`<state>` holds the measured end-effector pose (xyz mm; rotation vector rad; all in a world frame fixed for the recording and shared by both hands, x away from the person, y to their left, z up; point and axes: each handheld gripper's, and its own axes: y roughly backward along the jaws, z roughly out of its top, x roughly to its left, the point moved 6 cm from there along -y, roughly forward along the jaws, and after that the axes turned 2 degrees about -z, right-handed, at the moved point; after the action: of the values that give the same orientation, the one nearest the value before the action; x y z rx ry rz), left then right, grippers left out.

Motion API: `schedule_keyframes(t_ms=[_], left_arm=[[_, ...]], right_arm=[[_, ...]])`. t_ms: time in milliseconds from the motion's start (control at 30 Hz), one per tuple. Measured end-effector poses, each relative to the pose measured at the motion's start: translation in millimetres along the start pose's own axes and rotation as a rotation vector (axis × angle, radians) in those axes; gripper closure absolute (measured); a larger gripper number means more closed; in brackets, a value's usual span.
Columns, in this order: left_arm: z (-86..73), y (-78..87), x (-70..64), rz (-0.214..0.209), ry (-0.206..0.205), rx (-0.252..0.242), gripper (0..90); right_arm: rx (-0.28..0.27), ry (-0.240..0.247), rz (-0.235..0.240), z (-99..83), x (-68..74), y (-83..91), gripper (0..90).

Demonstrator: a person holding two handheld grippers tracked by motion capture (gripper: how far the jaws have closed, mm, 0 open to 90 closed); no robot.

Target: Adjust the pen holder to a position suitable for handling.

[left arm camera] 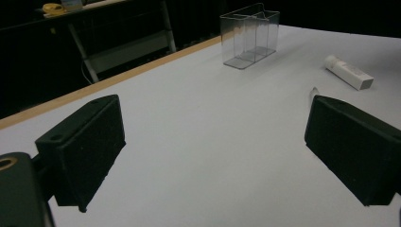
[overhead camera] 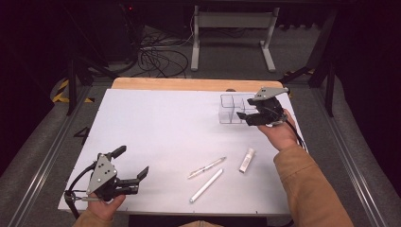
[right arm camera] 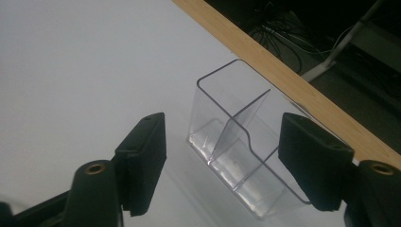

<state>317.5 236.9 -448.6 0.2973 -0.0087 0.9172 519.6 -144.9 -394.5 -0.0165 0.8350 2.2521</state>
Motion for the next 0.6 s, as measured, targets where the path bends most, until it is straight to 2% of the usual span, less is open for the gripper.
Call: schedule_keyframes(t_ms=[167, 433, 600], left_arm=[[0.3, -0.1, 1.2, 0.002, -0.005, -0.002, 6.4], [-0.7, -0.3, 1.2, -0.002, -0.001, 0.004, 6.5], [-1.3, -0.7, 1.7, -0.003, 0.005, 0.006, 6.5]], right_arm=[[0.048, 0.047, -0.007, -0.1, -1.9, -10.0, 40.2], [0.103, 0.032, -0.009, -4.5, -10.9, -33.7, 42.8], [0.115, 0.025, 0.003, -6.8, -12.2, -44.0, 45.3]])
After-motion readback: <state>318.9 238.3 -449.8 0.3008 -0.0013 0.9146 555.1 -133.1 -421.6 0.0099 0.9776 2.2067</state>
